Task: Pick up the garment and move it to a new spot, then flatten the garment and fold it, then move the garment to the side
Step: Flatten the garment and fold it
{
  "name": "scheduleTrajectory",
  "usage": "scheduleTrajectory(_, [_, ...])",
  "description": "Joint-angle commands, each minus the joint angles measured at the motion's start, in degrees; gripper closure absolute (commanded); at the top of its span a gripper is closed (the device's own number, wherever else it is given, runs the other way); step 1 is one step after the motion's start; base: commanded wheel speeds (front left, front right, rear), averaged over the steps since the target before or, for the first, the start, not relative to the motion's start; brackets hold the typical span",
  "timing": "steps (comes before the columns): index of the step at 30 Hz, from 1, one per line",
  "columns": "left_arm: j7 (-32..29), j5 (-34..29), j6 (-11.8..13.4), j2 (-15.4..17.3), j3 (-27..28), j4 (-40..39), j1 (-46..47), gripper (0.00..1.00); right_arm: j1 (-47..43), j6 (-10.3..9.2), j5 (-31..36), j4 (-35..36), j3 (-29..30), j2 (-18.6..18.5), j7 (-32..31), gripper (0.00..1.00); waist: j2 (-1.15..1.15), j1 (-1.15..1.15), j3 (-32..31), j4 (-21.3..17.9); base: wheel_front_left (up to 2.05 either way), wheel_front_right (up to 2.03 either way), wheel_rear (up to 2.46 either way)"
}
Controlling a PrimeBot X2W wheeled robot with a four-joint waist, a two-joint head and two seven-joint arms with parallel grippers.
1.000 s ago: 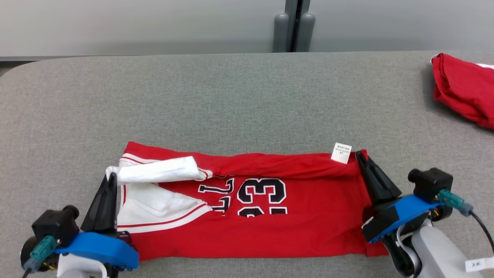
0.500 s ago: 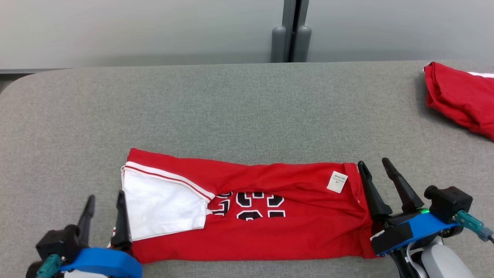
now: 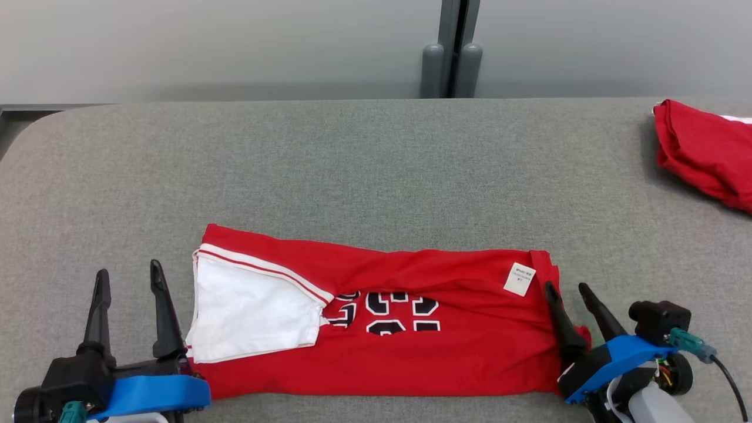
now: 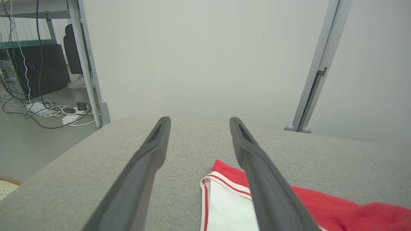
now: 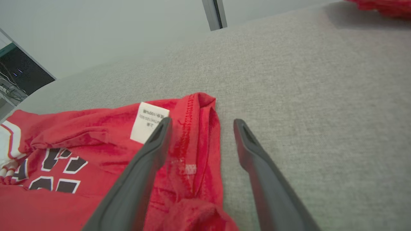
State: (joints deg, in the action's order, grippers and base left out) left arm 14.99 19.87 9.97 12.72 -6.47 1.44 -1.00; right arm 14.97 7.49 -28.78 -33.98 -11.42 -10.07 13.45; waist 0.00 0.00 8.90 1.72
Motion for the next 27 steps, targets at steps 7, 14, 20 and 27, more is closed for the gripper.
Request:
scheduleTrajectory(7, [0.2, -6.6, -3.6, -3.8, 3.9, 0.5, -0.2, 0.00, 2.0, 0.02, -3.2, -7.3, -1.6, 2.1, -0.5, 0.00, 0.00, 0.00, 0.5, 0.2, 0.00, 0.00, 0.00])
scheduleTrajectory(14, [0.2, -10.5, -5.8, -6.1, 6.1, 1.6, 1.2, 0.00, 1.9, 0.08, -4.9, -11.0, -5.6, 4.4, -0.6, 1.00, 0.00, 0.00, 0.2, 0.3, 0.00, 0.00, 0.00])
scheduleTrajectory(20, [0.3, -12.5, -7.2, -7.1, 8.2, 2.3, 1.3, 0.00, 2.4, 0.07, -7.1, -9.6, -5.9, 3.6, 1.1, 1.00, 0.00, 0.00, -0.4, -0.4, 0.00, 0.00, 0.00])
scheduleTrajectory(27, [0.3, -14.0, -7.8, -8.2, 10.1, 2.2, 0.3, 0.00, 3.4, 0.02, -8.4, -8.7, -1.5, -2.9, 1.7, 1.00, 0.00, 0.00, -1.3, -1.4, 0.00, 0.00, 0.00])
